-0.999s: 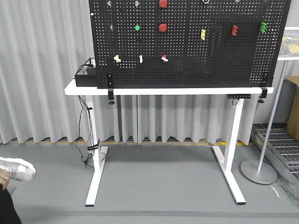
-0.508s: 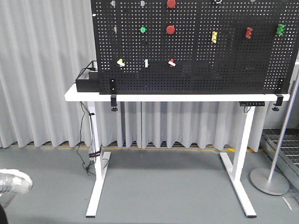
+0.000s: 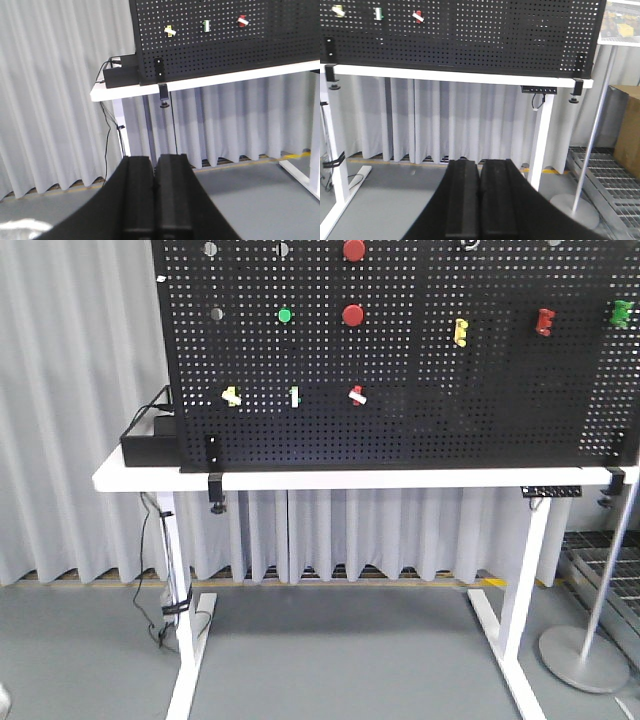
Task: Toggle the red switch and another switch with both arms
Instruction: 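Drive the base forward up to the black pegboard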
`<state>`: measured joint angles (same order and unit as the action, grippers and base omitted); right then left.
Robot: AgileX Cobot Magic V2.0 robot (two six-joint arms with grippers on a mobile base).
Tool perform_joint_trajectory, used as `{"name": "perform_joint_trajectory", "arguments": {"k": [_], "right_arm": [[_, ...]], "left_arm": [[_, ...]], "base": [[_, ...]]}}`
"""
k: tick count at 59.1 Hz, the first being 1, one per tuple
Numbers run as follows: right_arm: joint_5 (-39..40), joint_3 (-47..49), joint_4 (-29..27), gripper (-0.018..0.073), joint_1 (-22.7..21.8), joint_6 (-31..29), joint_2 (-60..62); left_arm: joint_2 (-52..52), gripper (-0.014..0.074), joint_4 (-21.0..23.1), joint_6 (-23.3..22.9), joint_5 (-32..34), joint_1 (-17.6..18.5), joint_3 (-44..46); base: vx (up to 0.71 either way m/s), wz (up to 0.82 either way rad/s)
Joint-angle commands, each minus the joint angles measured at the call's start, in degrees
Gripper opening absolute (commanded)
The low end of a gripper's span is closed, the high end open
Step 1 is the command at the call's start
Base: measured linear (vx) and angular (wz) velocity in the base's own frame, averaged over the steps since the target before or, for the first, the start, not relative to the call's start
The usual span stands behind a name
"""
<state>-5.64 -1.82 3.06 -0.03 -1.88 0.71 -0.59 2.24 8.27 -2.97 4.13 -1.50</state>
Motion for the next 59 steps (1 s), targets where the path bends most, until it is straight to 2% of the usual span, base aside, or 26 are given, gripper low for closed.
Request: {"name": "perform_joint_trajectory", "arguments": {"k": [1,59], "right_arm": [[4.63,-0.29,0.11,-0.0006,-0.05,-0.44,0.57],[4.63,-0.29,0.11,-0.0006,-0.05,-0.44,0.57]], "left_arm": [[-0.51,0.0002,0.38,-0.32,4.51,-0.24,-0.95],[-0.51,0.0002,0.38,-0.32,4.51,-0.24,-0.95]], "base": [[0.39,-0.02],[0.42,0.0]]}}
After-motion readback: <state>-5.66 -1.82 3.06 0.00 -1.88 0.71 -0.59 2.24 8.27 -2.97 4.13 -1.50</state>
